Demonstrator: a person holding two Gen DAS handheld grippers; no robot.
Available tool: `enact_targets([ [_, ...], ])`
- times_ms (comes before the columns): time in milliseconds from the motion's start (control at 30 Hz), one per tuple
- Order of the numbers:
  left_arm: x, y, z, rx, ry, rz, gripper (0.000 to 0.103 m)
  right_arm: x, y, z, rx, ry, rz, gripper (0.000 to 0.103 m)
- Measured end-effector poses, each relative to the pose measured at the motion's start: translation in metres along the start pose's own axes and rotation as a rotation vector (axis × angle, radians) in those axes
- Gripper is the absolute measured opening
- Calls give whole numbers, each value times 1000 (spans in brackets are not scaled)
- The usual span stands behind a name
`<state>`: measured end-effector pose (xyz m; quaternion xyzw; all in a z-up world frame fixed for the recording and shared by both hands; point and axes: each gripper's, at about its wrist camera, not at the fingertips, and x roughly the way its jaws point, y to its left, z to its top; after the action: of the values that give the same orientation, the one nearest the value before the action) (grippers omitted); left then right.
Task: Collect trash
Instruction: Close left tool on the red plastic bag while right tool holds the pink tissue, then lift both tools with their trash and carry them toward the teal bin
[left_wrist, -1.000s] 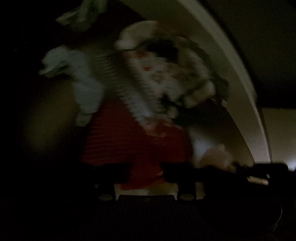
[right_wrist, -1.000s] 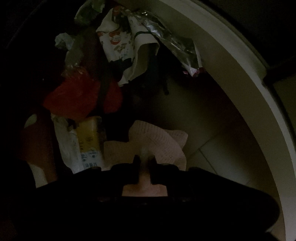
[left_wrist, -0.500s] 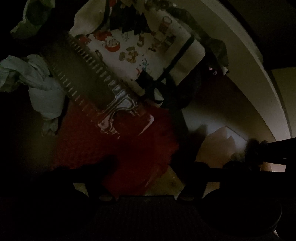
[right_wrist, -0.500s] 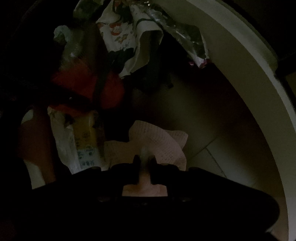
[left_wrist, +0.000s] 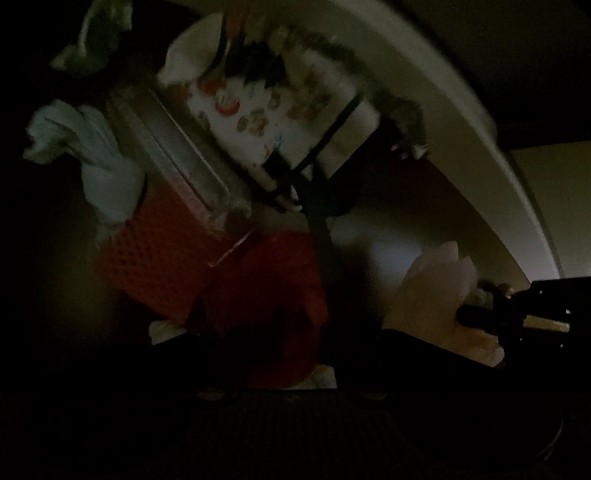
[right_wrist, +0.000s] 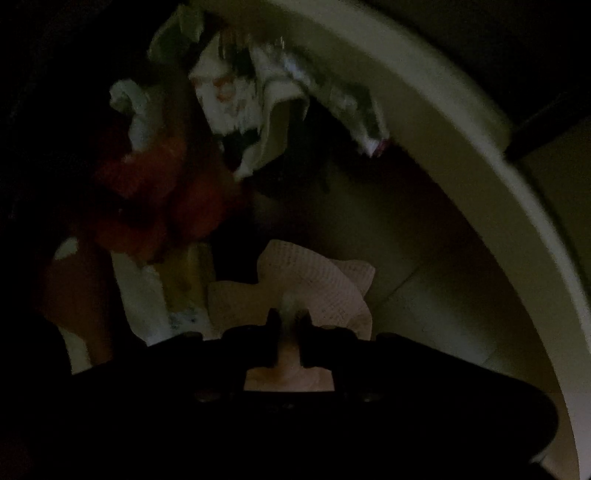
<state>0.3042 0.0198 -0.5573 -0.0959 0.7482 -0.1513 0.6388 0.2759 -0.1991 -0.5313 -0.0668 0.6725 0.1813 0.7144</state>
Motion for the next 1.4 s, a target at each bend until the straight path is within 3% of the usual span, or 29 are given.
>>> enact_targets([
  [233, -89, -26, 4, 11, -110, 5, 6, -86, 13, 1, 40, -172, -27, 7],
  [433, -186, -55, 1, 25, -280, 20, 5, -175, 36, -5, 28, -334, -46, 7],
  [700, -320, -80, -30, -2, -486, -1, 5, -306, 60, -8, 27, -588, -41, 6],
  [933, -437, -104, -64, 42, -679, 16, 5, -423, 92, -5, -127, -809, -32, 6],
  [1400, -650, -118, -131, 114, -1073, 128, 5, -599, 166, -2, -341, -1096, 35, 6],
])
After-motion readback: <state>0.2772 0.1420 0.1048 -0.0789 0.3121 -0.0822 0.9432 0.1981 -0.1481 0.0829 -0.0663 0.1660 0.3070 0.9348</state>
